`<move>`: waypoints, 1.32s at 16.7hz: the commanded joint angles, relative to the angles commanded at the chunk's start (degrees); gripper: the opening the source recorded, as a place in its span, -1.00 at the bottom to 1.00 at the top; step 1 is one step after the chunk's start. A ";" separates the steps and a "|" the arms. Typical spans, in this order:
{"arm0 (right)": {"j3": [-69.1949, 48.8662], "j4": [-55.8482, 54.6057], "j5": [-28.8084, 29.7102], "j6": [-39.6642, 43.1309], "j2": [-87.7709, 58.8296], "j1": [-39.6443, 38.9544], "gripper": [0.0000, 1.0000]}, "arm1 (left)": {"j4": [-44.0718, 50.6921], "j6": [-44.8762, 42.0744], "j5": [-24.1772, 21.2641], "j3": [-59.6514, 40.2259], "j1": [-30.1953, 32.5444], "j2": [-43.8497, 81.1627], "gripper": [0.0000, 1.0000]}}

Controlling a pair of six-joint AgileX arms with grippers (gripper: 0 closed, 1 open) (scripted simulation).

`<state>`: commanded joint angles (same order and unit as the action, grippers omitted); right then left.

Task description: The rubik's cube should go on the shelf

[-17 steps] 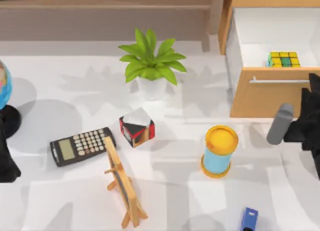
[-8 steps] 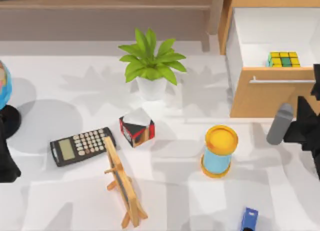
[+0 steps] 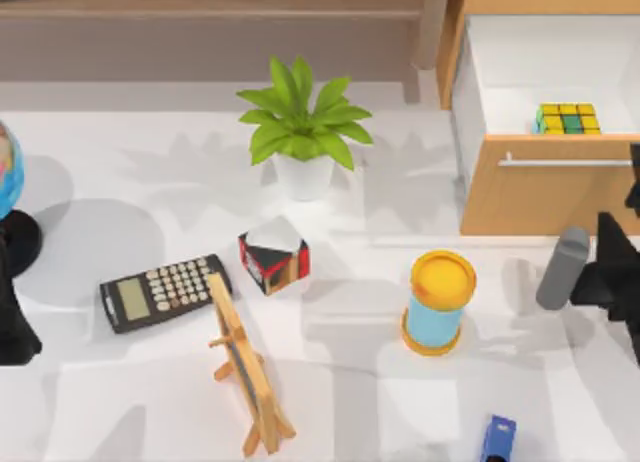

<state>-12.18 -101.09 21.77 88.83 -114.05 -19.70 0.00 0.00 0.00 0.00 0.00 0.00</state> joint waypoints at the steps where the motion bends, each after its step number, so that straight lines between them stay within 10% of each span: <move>1: 0.62 -0.54 0.24 0.01 0.08 -0.29 1.00 | 0.00 0.00 0.00 0.00 0.00 0.00 1.00; 13: -2.17 4.86 -4.81 -5.29 7.28 -4.89 1.00 | 0.00 0.00 0.00 0.00 0.00 0.00 1.00; 22: -18.85 34.80 -13.09 -23.98 18.01 -10.94 1.00 | 0.00 0.00 0.00 0.00 0.00 0.00 1.00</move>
<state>-31.03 -66.30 8.68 64.85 -96.04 -30.65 0.00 0.00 0.00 0.00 0.00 0.00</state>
